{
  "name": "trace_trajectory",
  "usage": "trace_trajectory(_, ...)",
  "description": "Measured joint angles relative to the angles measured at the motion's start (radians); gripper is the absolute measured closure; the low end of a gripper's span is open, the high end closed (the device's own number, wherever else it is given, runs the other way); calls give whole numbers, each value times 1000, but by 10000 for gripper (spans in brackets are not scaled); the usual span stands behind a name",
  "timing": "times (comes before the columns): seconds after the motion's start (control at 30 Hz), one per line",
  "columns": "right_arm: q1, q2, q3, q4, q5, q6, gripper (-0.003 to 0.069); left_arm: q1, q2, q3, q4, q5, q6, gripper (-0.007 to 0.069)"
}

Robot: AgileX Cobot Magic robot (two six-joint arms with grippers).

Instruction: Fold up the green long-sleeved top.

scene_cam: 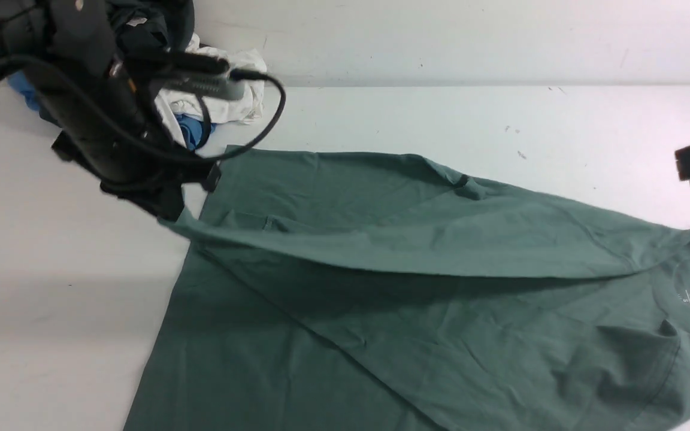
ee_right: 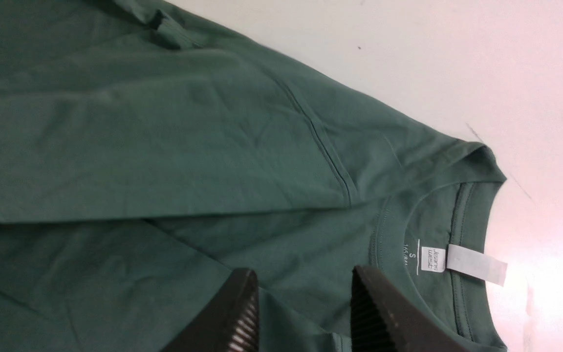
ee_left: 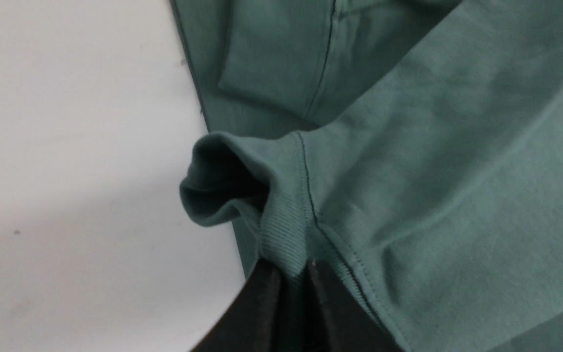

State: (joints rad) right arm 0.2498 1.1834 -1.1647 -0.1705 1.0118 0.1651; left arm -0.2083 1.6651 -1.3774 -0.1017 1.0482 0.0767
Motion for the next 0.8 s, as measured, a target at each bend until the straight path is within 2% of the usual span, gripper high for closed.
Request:
trace_trajectory(0.17, 59, -35, 0, 46, 14, -32, 398, 0, -83, 266, 1, -198, -1, 588)
trace_trajectory(0.37, 104, -35, 0, 53, 115, -55, 398, 0, -62, 363, 7, -307, 64, 553)
trace_trajectory(0.43, 114, -35, 0, 57, 180, -75, 398, 0, -45, 366, 7, -317, 90, 487)
trace_trajectory(0.47, 116, -35, 0, 57, 191, -78, 398, 0, -45, 366, 7, -318, 91, 487)
trace_trajectory(0.63, 160, -40, 0, 93, 237, -119, 398, 0, -66, 341, -12, -252, 133, 251)
trace_trajectory(0.73, 200, -68, 6, 120, 238, -139, 398, -8, -136, 328, -69, -181, 187, 173)
trace_trajectory(0.8, 228, -94, 18, 143, 238, -158, 398, -40, -192, 332, -88, -122, 233, 155)
